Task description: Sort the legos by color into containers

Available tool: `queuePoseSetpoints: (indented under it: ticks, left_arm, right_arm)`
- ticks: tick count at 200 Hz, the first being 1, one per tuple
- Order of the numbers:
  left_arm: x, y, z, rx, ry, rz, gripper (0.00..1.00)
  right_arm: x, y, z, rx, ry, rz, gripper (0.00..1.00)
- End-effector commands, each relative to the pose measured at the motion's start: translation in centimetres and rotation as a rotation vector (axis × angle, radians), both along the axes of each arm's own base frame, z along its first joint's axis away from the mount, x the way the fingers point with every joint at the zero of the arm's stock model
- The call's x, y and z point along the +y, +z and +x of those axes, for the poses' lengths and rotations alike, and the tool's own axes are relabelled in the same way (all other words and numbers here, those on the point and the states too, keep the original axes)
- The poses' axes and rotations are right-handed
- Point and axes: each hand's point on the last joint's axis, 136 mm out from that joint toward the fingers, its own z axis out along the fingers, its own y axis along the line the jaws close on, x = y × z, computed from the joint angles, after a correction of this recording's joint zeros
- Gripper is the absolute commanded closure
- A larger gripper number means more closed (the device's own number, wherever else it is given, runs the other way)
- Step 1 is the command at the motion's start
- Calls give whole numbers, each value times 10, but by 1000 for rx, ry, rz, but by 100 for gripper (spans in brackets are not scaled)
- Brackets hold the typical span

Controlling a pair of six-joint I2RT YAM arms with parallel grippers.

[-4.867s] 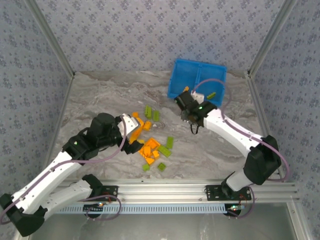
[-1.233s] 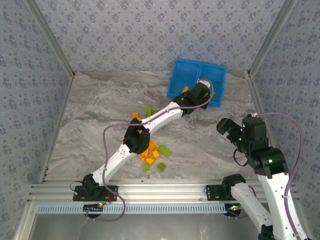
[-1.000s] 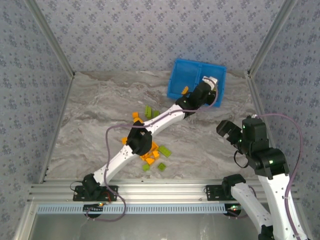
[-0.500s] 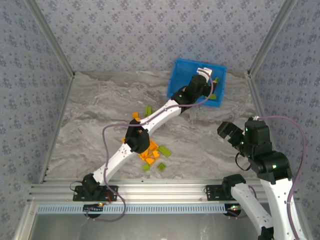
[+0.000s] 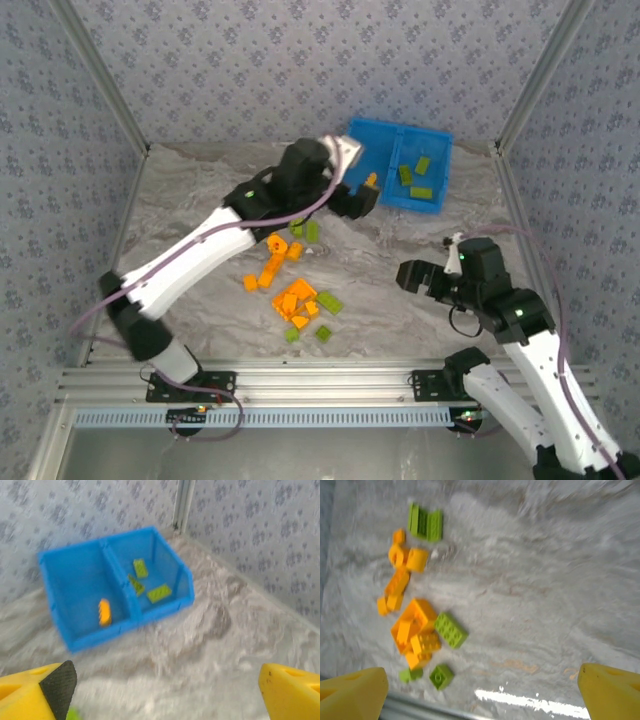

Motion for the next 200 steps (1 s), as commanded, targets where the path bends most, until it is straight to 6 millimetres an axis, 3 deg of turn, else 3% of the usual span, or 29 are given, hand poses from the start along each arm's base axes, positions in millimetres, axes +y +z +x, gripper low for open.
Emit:
queuePoseSetpoints:
  ticks: [1,34,61,96,120,153,200]
  left_arm:
    - [53,-65,-23,100,58,186,2]
    - [121,-104,-70,201,150,206,1]
    - [160,-128,-94,266,265,130,1]
    - [203,-150,-117,332,399,72,1]
    - [220,-159,-125,339,446,55,1]
    - [224,-161,-127,332,458,39,1]
    - [221,-163,-125,331,451,55,1]
  right_arm:
    - [31,-16,-3,4,186,-68,0]
    - [81,-45,-4,-36,453,-271,0]
    - [121,-83,2,-36,660,-451,0]
    - [159,-127,15,-45,780,-567,0]
    - [174,-147,21,-32,818,-585,5]
    - [177,-173,26,-2,826,-618,35]
    - [174,-175,25,-6,792,-613,64]
